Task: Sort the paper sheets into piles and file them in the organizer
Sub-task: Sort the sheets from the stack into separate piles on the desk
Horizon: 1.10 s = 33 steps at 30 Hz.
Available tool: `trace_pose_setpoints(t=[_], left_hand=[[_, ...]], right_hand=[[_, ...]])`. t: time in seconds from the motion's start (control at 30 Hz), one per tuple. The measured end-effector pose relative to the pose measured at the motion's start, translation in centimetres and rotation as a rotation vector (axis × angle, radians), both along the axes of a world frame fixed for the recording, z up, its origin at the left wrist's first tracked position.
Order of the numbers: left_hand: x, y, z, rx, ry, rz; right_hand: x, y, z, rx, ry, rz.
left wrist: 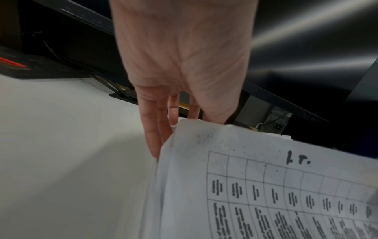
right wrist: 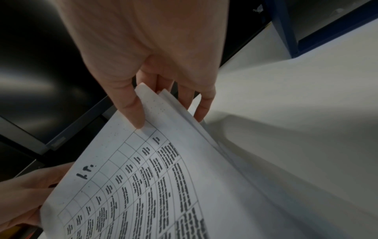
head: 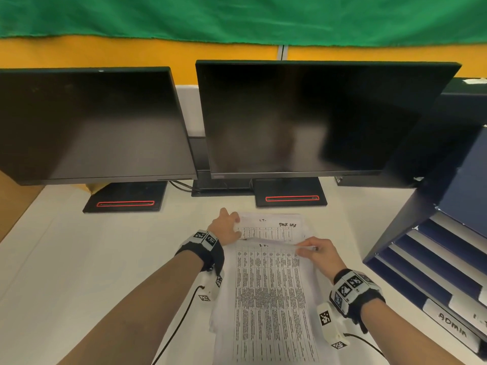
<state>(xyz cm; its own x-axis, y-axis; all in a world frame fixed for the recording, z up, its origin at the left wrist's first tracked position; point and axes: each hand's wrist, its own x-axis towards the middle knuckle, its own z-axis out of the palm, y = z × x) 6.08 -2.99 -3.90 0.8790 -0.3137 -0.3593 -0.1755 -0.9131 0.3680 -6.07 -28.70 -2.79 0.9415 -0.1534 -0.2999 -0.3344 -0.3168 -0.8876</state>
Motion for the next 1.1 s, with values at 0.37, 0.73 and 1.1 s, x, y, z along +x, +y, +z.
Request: trace_pose_setpoints(t=[0.37,0.73,1.1], left_hand=[[-0.8,0.0,1.1,-0.053,-0.164,-0.044],[-2.4,1.1,2.1,-0.274,-0.152,-0.249],[-1.4,0.9,2.4,-0.312,-0.012,0.188]], right_hand=[[0.0,0.2,0.0,-0.003,-0.007,-0.020],[-0.4,0.0,-0.8,-0.055,-0.077,-0.076],[0.2,-0.2,-0.7,0.037,-0.040,-0.089]])
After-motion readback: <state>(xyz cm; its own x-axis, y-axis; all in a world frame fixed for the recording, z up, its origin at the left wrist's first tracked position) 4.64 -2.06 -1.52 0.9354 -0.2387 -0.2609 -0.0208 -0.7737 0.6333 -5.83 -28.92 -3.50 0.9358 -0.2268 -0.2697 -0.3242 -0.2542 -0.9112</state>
